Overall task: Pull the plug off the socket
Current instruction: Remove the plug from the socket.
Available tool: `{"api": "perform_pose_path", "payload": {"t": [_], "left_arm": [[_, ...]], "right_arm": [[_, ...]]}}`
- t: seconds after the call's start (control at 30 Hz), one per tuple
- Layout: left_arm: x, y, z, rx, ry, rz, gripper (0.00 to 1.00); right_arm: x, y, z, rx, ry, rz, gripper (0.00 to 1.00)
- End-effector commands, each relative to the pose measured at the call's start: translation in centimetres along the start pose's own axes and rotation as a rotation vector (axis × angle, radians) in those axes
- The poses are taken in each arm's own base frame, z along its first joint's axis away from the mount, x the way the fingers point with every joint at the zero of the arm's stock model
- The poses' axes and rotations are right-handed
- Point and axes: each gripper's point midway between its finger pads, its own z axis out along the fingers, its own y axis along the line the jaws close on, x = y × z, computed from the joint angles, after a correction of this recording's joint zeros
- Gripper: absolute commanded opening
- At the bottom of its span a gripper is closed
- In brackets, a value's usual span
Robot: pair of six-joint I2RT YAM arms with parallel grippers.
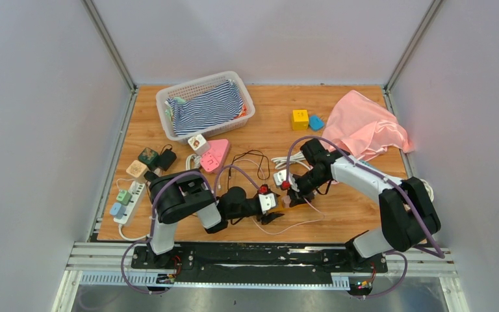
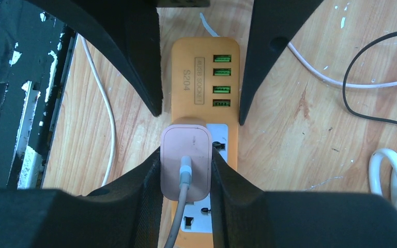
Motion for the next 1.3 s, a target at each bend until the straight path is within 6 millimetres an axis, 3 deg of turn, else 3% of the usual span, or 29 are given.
{"api": "perform_pose_path", "payload": {"t": [0.0, 0.1, 0.33, 0.83, 1.13, 1.27], "left_arm": [[-0.2, -0.8, -0.7, 0.003, -0.041, 0.029, 0.72], [-0.6, -0.8, -1.1, -0.008, -0.070, 0.041, 0.79], [-0.6, -0.8, -1.3, -0.008, -0.071, 0.053, 0.80], [0.6, -0.8, -0.4, 0.006, -0.019, 0.051, 0.61], [1.0, -1.1, -0.1, 0.029, 0.004, 0.056, 0.33], [1.0, -1.1, 0.0, 0.036, 0.008, 0.056, 0.29]], "right_arm": [[0.4, 0.3, 0.3, -0.018, 0.025, -0.025, 0.01], [0.6, 0.3, 0.3, -0.016, 0.033, -0.027, 0.00], [0.8, 0.3, 0.1, -0.017, 0.046, -0.027, 0.00], [0.9, 0.5, -0.3, -0.029, 0.046, -0.036, 0.00], [0.5, 0.6, -0.2, -0.032, 0.027, -0.040, 0.00], [0.7, -0.2, -0.6, -0.004, 0.034, -0.012, 0.00]]}}
